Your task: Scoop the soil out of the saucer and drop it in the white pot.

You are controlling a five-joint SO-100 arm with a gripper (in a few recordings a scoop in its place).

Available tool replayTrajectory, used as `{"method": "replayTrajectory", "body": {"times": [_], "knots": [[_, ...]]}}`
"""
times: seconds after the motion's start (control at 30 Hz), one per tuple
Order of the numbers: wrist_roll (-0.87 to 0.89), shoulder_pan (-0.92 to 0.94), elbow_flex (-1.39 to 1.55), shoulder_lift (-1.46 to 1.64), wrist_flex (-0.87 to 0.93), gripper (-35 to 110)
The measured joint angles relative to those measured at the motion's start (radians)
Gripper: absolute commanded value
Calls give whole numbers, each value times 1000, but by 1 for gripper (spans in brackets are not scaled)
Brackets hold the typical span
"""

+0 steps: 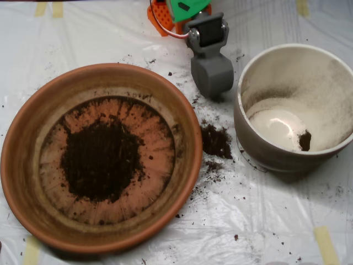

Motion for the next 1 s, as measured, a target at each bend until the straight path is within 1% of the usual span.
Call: {"method": "replayTrajectory", "body": {"times": [1.0], "knots": [[-20,-12,0,0,0,0]]}}
